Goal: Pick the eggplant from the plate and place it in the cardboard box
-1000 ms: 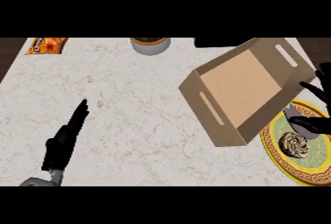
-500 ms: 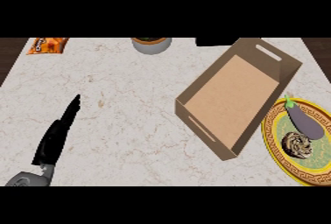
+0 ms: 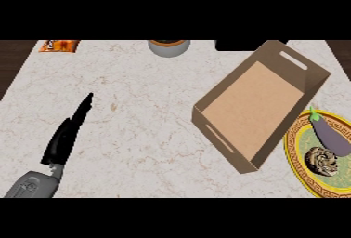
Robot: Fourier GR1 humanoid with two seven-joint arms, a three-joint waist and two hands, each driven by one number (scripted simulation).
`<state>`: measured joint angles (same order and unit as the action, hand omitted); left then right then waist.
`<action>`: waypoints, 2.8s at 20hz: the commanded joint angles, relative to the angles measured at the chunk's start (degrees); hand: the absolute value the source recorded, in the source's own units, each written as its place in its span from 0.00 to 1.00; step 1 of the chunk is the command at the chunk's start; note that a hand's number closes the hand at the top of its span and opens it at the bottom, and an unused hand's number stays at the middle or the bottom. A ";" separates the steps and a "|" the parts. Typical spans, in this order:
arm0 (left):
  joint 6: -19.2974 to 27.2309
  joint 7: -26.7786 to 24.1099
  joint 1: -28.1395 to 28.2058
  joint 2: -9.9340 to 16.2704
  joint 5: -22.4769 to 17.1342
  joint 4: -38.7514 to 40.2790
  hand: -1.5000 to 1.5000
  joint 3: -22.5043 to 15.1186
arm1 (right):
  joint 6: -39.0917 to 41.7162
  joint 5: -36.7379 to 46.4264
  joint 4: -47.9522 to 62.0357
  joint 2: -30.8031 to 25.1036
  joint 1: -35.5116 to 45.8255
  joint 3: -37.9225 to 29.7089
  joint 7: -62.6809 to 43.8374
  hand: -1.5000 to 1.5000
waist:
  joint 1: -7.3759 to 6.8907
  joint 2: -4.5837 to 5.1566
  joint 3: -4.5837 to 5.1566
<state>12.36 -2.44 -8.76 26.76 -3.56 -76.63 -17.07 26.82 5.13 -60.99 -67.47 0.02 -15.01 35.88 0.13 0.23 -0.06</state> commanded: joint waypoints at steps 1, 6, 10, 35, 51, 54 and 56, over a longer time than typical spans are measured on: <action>-0.26 2.16 -1.98 -1.18 1.25 -0.05 0.50 0.46 | 3.48 4.09 -1.17 -1.79 1.60 3.17 -1.21 0.00 | -0.39 -0.15 0.06; -2.32 -1.14 -0.31 -1.10 1.22 2.68 0.50 2.13 | 5.61 6.42 -7.41 -1.74 4.81 6.18 -13.38 0.00 | -0.62 -0.13 0.10; -2.07 0.24 -0.22 -2.14 2.99 1.03 0.50 1.60 | 5.99 9.33 -12.75 0.20 7.51 8.68 -21.90 0.00 | -0.63 -0.18 0.10; -6.15 -1.61 -3.96 -8.66 10.39 6.31 0.50 8.35 | 0.19 31.85 -1.69 16.45 16.12 13.31 -20.48 0.00 | -0.48 0.04 0.02; -10.38 -1.68 1.28 -10.03 13.31 1.53 0.50 13.44 | 1.41 42.99 4.66 23.03 20.47 12.96 -20.61 0.00 | -0.54 -0.13 0.05; -10.69 -0.19 2.41 -10.57 14.36 -1.61 0.50 13.64 | -1.12 44.63 4.10 26.20 18.79 13.09 -20.63 0.00 | -0.40 -0.21 0.05; -13.15 -0.80 -0.10 -9.60 13.03 1.72 0.50 16.03 | 0.71 45.11 5.76 25.74 20.84 12.60 -19.70 0.00 | -0.37 -0.18 0.05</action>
<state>1.55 -3.07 -7.48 16.34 10.04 -76.01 -3.56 28.65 48.04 -58.72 -42.54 19.61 -2.02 13.89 -0.27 0.04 0.00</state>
